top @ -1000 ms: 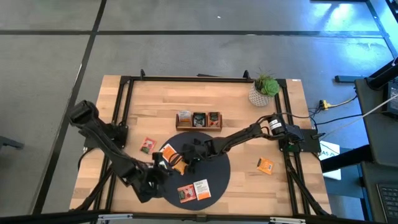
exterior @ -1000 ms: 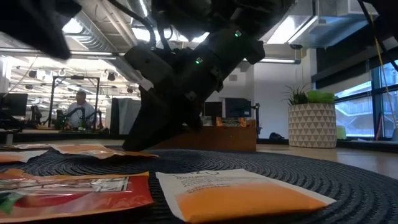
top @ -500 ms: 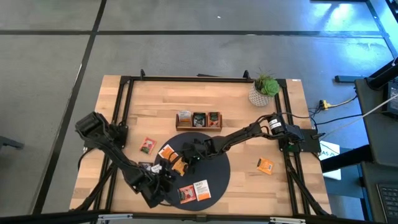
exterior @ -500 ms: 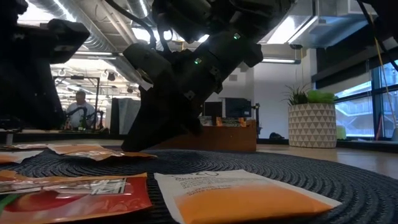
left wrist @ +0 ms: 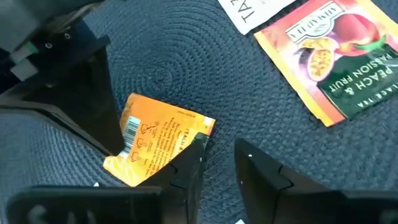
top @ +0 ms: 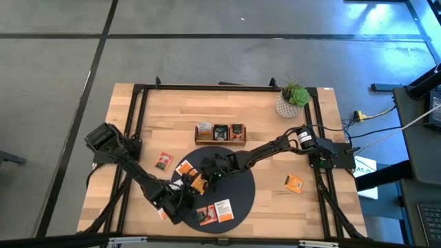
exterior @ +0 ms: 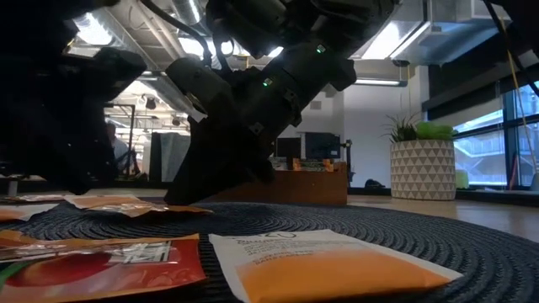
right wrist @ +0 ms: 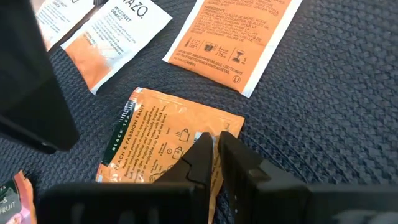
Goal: Pick & Place Tea
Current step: Put the orange tea bag into the right of the wooden organizer
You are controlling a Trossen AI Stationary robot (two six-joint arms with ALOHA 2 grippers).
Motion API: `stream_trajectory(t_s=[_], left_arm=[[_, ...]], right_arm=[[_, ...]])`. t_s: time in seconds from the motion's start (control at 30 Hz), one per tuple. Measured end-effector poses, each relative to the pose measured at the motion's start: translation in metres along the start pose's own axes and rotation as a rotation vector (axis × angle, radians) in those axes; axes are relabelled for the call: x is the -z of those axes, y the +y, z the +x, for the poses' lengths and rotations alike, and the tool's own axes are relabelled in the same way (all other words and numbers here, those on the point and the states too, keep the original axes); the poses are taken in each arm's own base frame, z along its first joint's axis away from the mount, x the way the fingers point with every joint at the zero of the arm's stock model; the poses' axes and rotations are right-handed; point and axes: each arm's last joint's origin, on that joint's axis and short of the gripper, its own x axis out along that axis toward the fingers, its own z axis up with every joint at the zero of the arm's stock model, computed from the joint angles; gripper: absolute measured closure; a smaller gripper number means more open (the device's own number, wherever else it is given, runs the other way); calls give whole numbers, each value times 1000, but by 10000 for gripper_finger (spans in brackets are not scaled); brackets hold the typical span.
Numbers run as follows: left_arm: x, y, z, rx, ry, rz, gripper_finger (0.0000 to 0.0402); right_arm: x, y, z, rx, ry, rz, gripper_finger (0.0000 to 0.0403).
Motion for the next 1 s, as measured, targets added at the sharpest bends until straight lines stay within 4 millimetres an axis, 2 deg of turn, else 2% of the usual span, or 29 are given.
stream_trajectory(t_s=[0.2,0.37,0.53,0.7,1.0], left_arm=[[-1,2,2,-1,4,-165,280],[-1,2,2,10,10,-239,272],[2,1,3,25,36,-77,276],[8,0,13,-67,46,123,279],[13,-2,23,-147,52,178,280]], right_arm=[[0,0,0,0,0,0,366],[0,0,0,0,0,0,366],[0,0,0,-3,1,4,366],[-1,-2,0,-21,14,77,366],[-1,-2,0,-22,17,86,366]])
